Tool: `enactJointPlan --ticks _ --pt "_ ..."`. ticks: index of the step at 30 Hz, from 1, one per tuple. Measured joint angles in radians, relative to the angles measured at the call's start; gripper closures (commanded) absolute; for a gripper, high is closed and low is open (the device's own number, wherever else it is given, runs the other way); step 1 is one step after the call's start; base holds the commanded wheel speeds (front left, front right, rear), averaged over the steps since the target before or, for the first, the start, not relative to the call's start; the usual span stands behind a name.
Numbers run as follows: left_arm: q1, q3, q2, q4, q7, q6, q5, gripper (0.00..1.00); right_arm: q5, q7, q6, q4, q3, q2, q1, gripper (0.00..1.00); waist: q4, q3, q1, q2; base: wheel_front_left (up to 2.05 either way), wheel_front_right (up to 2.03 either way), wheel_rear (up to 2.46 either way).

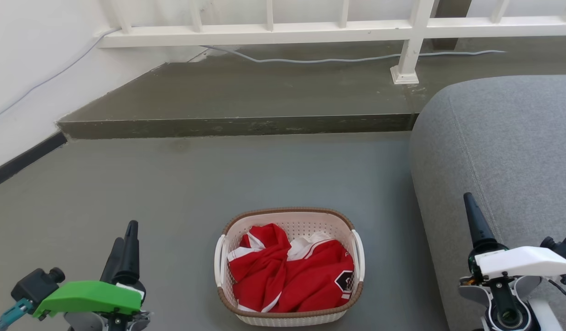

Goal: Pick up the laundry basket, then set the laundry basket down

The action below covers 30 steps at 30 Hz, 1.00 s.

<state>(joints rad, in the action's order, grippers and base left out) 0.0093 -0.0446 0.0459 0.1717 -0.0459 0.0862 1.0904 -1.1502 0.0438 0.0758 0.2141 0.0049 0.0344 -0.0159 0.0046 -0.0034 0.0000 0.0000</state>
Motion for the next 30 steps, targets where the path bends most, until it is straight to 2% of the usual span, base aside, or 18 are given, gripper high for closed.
enactJointPlan --ticks 11,30 --pt "0.021 -0.041 0.002 -0.043 -0.032 -0.039 -0.212 0.0 0.172 0.035 -0.046 -0.04 0.044 0.001 -0.017 0.0 0.0 -0.002 0.0 0.0 0.0 0.0 0.0" --pt "0.045 -0.089 0.002 -0.105 -0.088 -0.092 -0.511 0.0 0.419 0.089 -0.097 -0.106 0.1 0.001 -0.039 0.0 -0.001 -0.004 0.0 0.0 0.0 0.0 0.0"
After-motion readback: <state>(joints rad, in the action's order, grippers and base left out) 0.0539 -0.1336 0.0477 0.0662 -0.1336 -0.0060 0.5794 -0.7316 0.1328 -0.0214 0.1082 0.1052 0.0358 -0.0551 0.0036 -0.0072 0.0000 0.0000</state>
